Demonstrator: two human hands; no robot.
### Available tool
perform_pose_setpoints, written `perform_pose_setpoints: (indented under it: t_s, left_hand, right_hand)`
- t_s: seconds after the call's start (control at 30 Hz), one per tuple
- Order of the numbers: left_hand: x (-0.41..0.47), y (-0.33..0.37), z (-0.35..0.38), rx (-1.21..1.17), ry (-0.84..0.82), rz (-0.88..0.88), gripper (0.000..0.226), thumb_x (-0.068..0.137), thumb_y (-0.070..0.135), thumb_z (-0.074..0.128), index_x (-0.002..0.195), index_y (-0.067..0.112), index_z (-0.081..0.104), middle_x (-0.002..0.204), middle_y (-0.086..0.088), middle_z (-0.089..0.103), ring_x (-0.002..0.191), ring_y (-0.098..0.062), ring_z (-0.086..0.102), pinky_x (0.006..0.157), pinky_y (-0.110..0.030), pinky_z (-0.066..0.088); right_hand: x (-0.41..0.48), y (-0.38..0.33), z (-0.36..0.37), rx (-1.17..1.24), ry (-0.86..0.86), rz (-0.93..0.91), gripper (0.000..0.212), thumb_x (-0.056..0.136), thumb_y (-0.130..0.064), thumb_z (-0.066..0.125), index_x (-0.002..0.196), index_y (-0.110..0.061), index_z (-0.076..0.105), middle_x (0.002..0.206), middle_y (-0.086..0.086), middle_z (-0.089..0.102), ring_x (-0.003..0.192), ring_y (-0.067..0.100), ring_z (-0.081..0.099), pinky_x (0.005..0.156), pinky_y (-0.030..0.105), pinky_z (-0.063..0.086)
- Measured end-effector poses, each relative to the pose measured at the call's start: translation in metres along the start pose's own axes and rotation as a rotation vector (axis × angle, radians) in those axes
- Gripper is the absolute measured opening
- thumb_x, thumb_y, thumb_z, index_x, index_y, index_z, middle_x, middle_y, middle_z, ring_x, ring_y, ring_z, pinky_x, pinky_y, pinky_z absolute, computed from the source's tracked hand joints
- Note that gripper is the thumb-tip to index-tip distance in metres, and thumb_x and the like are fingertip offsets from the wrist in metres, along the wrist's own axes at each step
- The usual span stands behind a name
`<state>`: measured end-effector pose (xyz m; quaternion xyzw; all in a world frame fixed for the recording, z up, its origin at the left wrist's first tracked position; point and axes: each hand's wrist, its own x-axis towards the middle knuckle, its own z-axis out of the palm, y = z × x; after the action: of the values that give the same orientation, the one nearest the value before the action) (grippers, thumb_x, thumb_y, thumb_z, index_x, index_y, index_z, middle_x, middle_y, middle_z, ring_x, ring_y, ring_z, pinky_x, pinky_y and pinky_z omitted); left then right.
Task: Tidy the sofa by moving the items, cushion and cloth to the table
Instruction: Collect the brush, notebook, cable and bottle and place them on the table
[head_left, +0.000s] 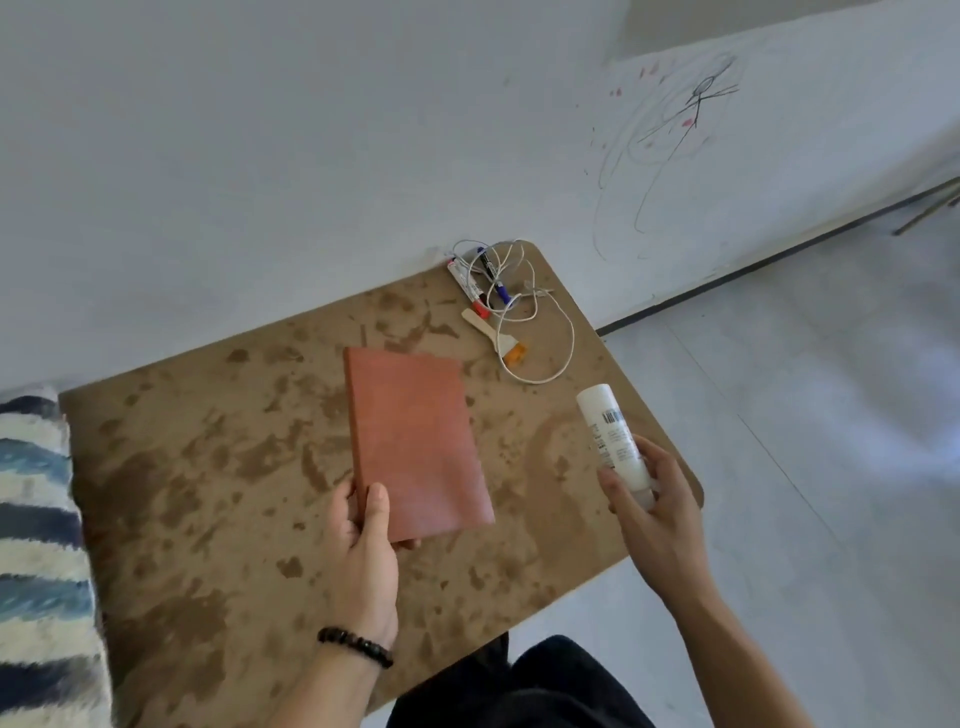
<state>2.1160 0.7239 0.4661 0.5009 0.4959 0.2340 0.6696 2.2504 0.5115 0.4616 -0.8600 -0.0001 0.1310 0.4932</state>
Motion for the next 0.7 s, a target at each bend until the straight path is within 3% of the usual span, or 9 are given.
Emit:
perform_pose_setpoints:
  t_s: [0.07,0.17,0.33,0.5,0.57,0.63,0.7]
  left_hand:
    - [0.029,-0.001,0.023,-0.012,-0.017,-0.059,0.011,0.101,0.023,0.049,0.106,0.031,0.056,0.111,0.002,0.066,0.089,-0.018,0.064,0.062,-0.036,0.052]
    - [0.074,0.000,0.054,-0.082,-0.078,-0.146,0.019,0.101,0.016,0.049,0.119,0.019,0.055,0.115,-0.007,0.066,0.086,-0.028,0.063,0.058,-0.032,0.054]
    - [0.148,0.003,0.118,-0.205,-0.152,-0.244,0.033,0.102,0.007,0.045,0.134,0.012,0.048,0.115,-0.005,0.065,0.089,-0.027,0.066,0.075,-0.043,0.056]
    - [0.196,-0.010,0.172,-0.436,-0.192,-0.354,0.032,0.101,0.010,0.046,0.132,0.018,0.052,0.125,-0.010,0.063,0.100,-0.030,0.065,0.079,-0.043,0.056]
    - [0.201,-0.019,0.192,-0.212,-0.185,-0.313,0.032,0.102,0.014,0.045,0.132,0.022,0.052,0.124,-0.003,0.063,0.105,-0.026,0.063,0.086,-0.043,0.056]
    - [0.202,-0.031,0.204,0.323,-0.171,-0.183,0.034,0.102,0.017,0.041,0.135,0.020,0.049,0.124,0.001,0.058,0.118,-0.027,0.057,0.099,-0.042,0.049]
    - [0.201,-0.045,0.206,0.772,-0.172,-0.135,0.042,0.102,0.016,0.039,0.145,0.016,0.039,0.141,-0.007,0.045,0.133,-0.029,0.043,0.109,-0.037,0.035]
  right_hand:
    - [0.025,0.001,0.004,-0.035,-0.010,0.036,0.041,0.088,-0.038,0.072,0.125,-0.042,0.053,0.115,-0.011,0.063,0.097,0.017,0.067,0.084,0.045,0.058]
    - [0.062,0.003,0.011,-0.086,-0.021,0.086,0.040,0.088,-0.040,0.072,0.122,-0.044,0.053,0.114,-0.010,0.065,0.096,0.013,0.067,0.086,0.042,0.058]
    - [0.108,0.005,0.026,-0.027,-0.055,0.149,0.042,0.089,-0.044,0.069,0.126,-0.040,0.050,0.115,-0.011,0.064,0.094,0.015,0.068,0.080,0.039,0.060]
    - [0.143,0.013,0.027,-0.029,-0.145,0.169,0.053,0.090,-0.045,0.069,0.136,-0.032,0.045,0.119,-0.013,0.060,0.092,0.014,0.068,0.073,0.032,0.058]
    - [0.158,0.018,0.023,-0.024,-0.166,0.184,0.051,0.090,-0.044,0.069,0.133,-0.032,0.045,0.119,-0.012,0.061,0.092,0.016,0.069,0.074,0.034,0.059]
    - [0.174,0.021,0.019,-0.020,-0.181,0.204,0.045,0.090,-0.044,0.069,0.127,-0.033,0.047,0.116,-0.011,0.064,0.089,0.017,0.070,0.075,0.038,0.059]
    - [0.190,0.023,0.015,-0.028,-0.206,0.215,0.042,0.089,-0.043,0.069,0.124,-0.033,0.048,0.113,-0.010,0.065,0.088,0.017,0.070,0.074,0.037,0.058]
